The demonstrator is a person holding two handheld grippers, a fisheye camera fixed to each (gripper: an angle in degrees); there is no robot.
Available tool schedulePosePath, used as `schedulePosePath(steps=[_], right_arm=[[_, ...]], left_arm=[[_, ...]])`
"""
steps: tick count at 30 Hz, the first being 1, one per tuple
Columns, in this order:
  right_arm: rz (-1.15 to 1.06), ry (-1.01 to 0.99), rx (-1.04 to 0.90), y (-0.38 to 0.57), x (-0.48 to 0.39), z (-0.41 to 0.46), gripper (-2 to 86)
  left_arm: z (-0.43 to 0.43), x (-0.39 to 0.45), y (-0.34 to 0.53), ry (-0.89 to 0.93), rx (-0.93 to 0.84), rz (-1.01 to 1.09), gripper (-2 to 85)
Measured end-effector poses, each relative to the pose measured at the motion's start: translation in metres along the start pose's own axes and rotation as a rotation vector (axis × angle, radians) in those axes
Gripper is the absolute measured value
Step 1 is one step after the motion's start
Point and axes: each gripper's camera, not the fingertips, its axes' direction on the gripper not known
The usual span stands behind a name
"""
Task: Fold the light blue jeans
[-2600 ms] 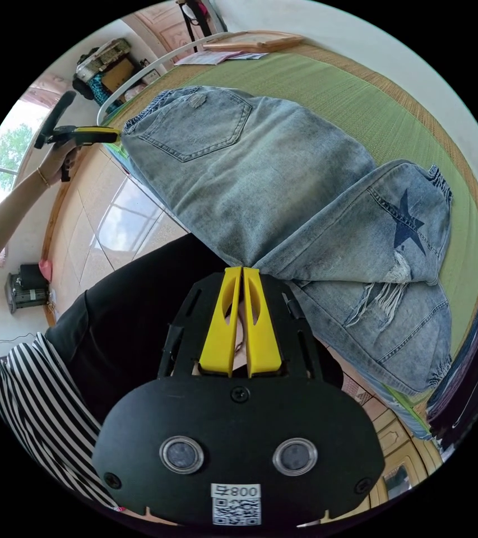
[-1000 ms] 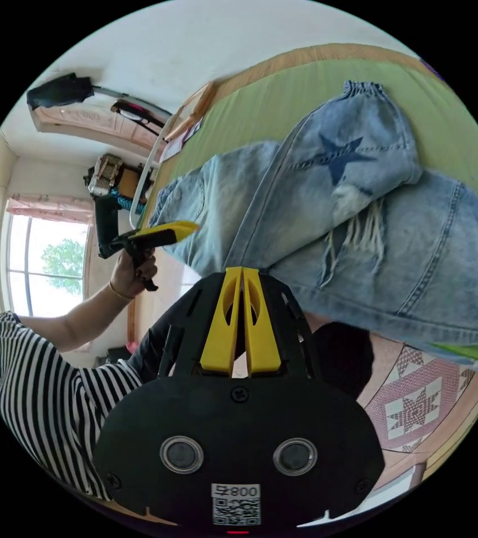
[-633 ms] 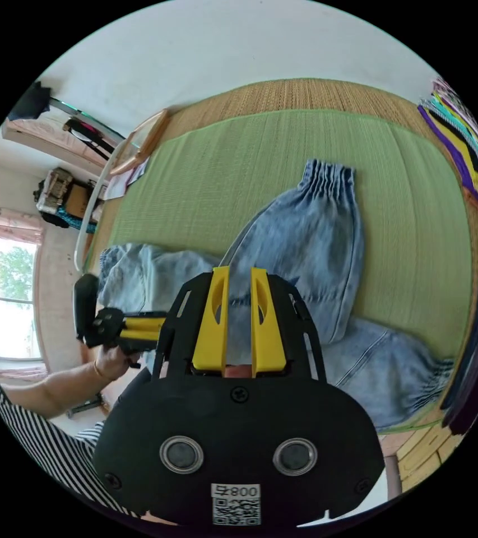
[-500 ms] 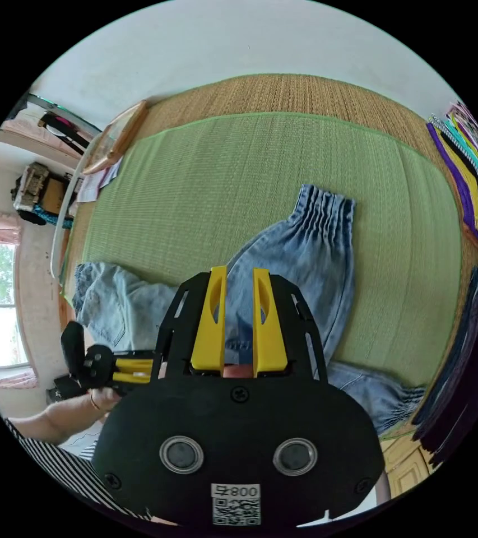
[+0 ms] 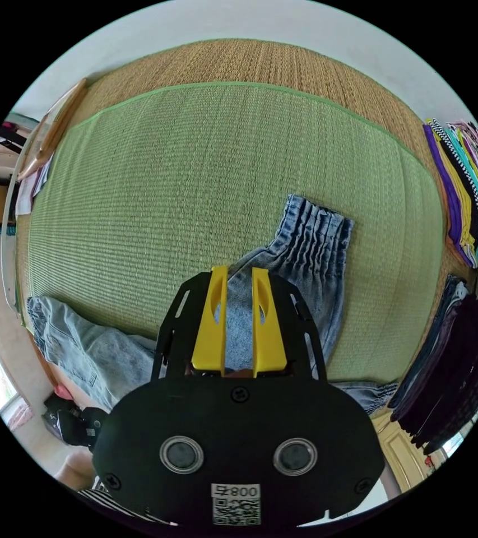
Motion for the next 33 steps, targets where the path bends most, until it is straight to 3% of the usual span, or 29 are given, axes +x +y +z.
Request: schedulePosePath(steps=[9,21,26,33], right_arm=[[-0.025,-0.144,0.037,0.050,0.042,0.054,2.2],[0.065,-0.514,0.484,0.301,0.225,0.050,1.4],[0.259,-0.638,0.598,0.452,0.307,0.135,1.4],[0.533,-0.819,0.555,0.602,0.377,0.303,1.4]], left_arm=[[0.021,0.039,-0.036,-0.029,0.024,0.024,2.4],[0.053,0.140,-0.079,-0.060,0.044,0.222,1.3],[0.091,0.181,-0.094,-0.109,-0.052,0.292,1.4],[0.161,0.216,-0.109,-0.204,-0.253,0.303,2.9]])
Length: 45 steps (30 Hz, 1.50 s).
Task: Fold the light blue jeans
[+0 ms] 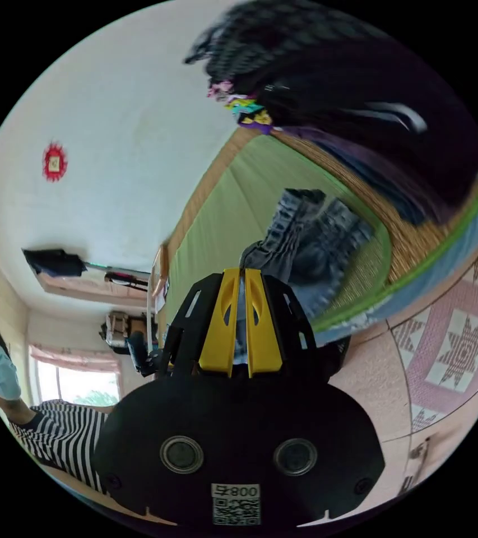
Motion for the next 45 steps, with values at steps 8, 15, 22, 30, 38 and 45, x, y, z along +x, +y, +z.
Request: schedulePosePath(steps=[8,15,22,30,38,45], right_arm=[[0.215,-0.146,0.026,0.100,0.176,0.000,1.6],[0.261,-0.207,0.023,0.150,0.254,0.010,1.7],[0.290,-0.246,0.015,0.193,0.314,0.020,1.8],[0.290,-0.267,0.000,0.227,0.353,0.029,1.9],[0.230,-0.296,0.023,0.254,0.358,0.025,1.8],[0.076,-0.257,0.031,0.252,0.325,0.015,1.7]], left_arm=[[-0.005,0.025,-0.039,0.018,-0.005,-0.005,4.9],[-0.026,0.012,-0.102,-0.170,0.026,-0.052,5.3],[0.002,0.011,-0.167,-0.319,-0.135,-0.021,5.9],[0.028,0.036,-0.210,-0.378,-0.235,0.083,4.5],[0.010,0.050,-0.219,-0.342,-0.197,0.109,0.5],[-0.027,0.053,-0.213,-0.299,-0.039,0.051,0.2]])
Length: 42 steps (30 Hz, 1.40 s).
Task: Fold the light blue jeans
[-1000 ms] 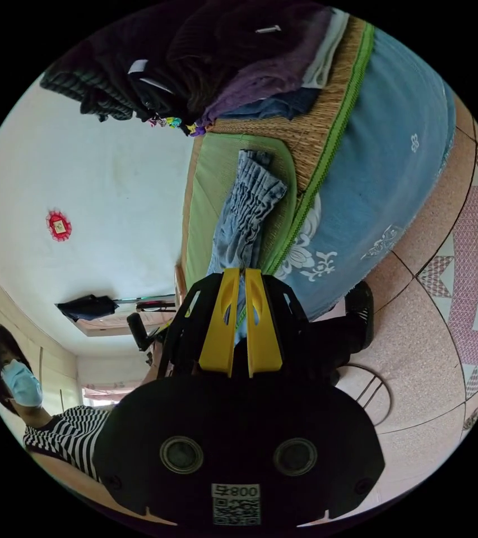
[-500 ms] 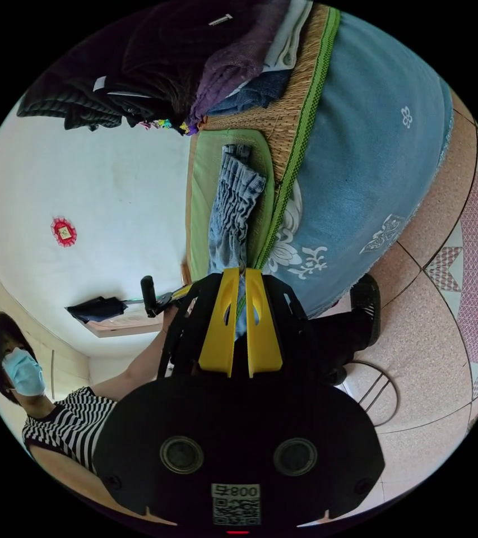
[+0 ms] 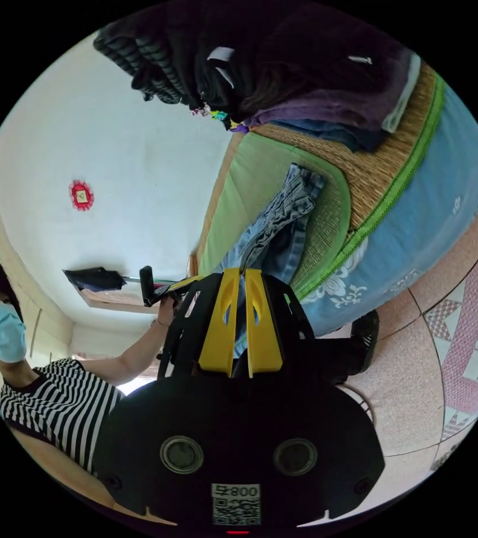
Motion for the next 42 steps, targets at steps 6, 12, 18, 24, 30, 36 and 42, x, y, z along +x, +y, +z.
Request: schedulePosePath(steps=[6,12,18,24,30,36,42], right_arm=[[-0.044,-0.010,0.006,-0.005,-0.012,0.004,1.5],[-0.078,0.016,0.000,-0.011,-0.030,0.004,1.5],[-0.032,0.134,-0.062,-0.018,-0.025,0.019,1.5],[0.091,0.072,0.029,-0.012,-0.018,0.006,1.2],[0.071,0.098,0.110,-0.035,-0.050,-0.004,3.9],[0.102,0.160,0.040,-0.070,-0.086,0.033,7.2],[0.050,0.233,0.038,-0.095,-0.145,0.050,2.6]], left_arm=[[-0.010,-0.007,0.004,-0.011,0.038,-0.042,0.1],[-0.016,-0.015,0.009,-0.016,0.080,-0.074,0.1],[0.002,-0.027,0.012,-0.015,0.017,-0.103,0.4],[0.003,-0.038,0.021,-0.011,0.030,-0.126,2.3],[-0.004,-0.037,0.020,0.168,0.124,-0.059,6.9],[0.018,-0.021,-0.012,0.204,0.054,0.059,7.2],[0.026,-0.020,-0.013,0.137,-0.023,0.132,1.3]])
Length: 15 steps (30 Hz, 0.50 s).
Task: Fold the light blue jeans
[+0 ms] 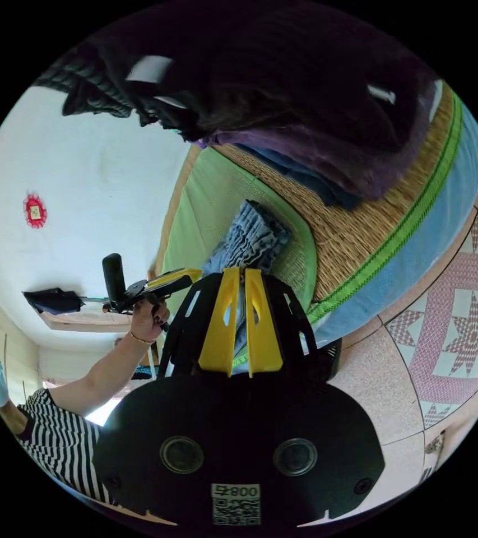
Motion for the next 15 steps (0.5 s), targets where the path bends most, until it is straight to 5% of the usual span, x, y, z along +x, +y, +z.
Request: schedulePosePath(steps=[8,15], right_arm=[[-0.017,0.084,-0.059,-0.039,-0.062,0.010,1.4],[0.051,0.030,0.039,-0.044,-0.099,-0.014,0.7]], left_arm=[[-0.019,-0.024,0.053,0.028,0.062,-0.073,0.8],[-0.074,-0.053,0.196,0.049,0.232,-0.240,3.3]])
